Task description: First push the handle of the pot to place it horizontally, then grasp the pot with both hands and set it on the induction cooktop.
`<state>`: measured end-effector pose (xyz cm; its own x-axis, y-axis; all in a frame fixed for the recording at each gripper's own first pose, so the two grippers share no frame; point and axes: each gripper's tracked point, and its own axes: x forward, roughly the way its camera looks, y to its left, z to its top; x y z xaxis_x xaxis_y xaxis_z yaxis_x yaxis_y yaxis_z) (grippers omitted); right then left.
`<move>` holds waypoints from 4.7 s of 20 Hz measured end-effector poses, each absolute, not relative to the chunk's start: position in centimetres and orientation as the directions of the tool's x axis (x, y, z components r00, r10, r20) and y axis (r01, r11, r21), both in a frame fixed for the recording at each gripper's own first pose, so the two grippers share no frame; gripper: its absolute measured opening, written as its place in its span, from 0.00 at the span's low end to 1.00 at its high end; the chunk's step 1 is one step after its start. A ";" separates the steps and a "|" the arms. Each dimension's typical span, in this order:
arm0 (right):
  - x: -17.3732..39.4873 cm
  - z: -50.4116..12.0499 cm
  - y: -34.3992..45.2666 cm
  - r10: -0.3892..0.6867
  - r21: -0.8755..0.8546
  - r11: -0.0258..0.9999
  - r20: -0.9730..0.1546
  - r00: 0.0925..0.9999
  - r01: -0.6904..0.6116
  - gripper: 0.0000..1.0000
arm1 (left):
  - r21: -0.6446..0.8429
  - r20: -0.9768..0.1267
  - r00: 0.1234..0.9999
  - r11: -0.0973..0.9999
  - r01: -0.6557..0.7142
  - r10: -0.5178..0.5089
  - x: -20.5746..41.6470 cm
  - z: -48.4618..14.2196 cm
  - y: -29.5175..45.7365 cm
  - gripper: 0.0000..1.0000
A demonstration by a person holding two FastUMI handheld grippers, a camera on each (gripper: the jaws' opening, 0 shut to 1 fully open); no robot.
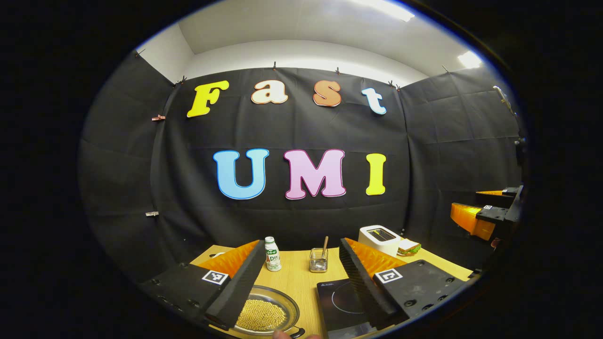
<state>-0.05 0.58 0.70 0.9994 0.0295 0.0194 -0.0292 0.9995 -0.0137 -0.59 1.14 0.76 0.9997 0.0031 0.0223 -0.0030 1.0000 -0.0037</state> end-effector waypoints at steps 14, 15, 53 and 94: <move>-0.8 1.9 3.4 0.061 -0.054 0.997 0.052 0.997 -0.058 0.96 | -0.028 -0.343 0.934 0.995 0.099 -0.103 -5.2 -10.2 5.1 0.05; -1.0 1.9 3.7 0.060 -0.056 0.997 0.052 0.997 -0.057 0.98 | -0.043 -0.395 0.911 0.992 0.115 -0.122 -5.6 -11.8 5.1 0.05; -2.6 -0.4 1.9 -0.031 -0.107 0.994 -0.002 1.000 0.030 0.98 | -0.140 -0.919 0.329 0.960 0.244 -0.218 -4.9 -34.7 2.3 0.05; 0.2 -5.0 11.3 0.175 -0.042 0.982 -0.145 0.974 -0.183 0.98 | -0.197 -0.607 0.788 0.980 -0.026 -0.101 4.9 -21.5 11.7 0.95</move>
